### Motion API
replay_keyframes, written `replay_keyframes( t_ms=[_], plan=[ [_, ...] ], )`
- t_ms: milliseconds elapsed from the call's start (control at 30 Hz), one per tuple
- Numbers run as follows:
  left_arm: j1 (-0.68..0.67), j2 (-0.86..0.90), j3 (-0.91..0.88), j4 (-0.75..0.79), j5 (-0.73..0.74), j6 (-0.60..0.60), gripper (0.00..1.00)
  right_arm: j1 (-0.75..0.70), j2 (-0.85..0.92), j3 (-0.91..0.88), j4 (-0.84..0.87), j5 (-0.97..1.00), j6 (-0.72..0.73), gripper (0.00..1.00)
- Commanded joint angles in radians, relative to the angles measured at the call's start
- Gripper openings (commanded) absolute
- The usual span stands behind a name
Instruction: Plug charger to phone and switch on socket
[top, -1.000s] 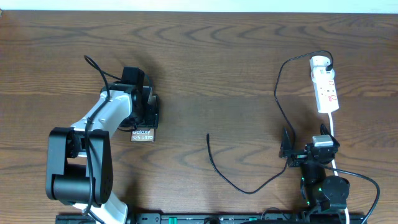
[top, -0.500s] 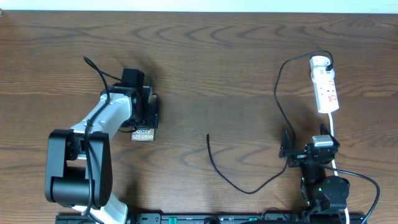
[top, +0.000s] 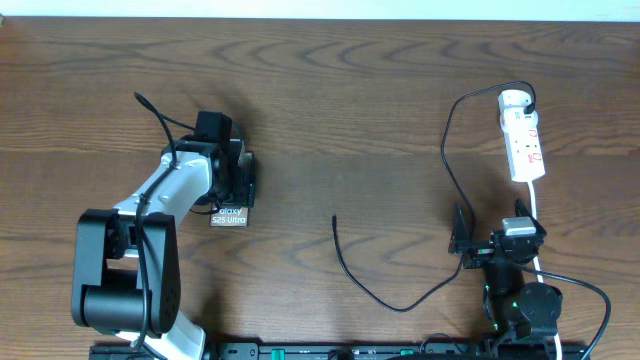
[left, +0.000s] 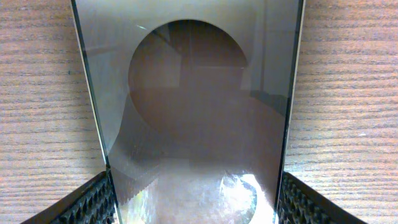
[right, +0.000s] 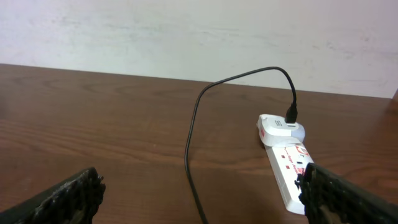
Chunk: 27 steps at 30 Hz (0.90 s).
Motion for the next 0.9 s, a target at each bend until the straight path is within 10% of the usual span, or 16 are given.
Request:
replay_keyframes(
  t_ms=[0,233,867],
  plan=[
    [0.000,0.029,-0.040,-0.002,0.022,-0.008,0.70,0.006,-0.006,-0.001,-0.004,0.007,-0.012,0.99],
    [0.000,0.029,-0.040,-0.002,0.022,-0.008,0.91,0.006,-0.006,-0.001,-0.004,0.007,-0.012,0.99],
    [0.000,0.029,-0.039,0.087,0.020,-0.008,0.98,0.006,-0.006,-0.001,-0.004,0.007,-0.012,0.99]
  ],
)
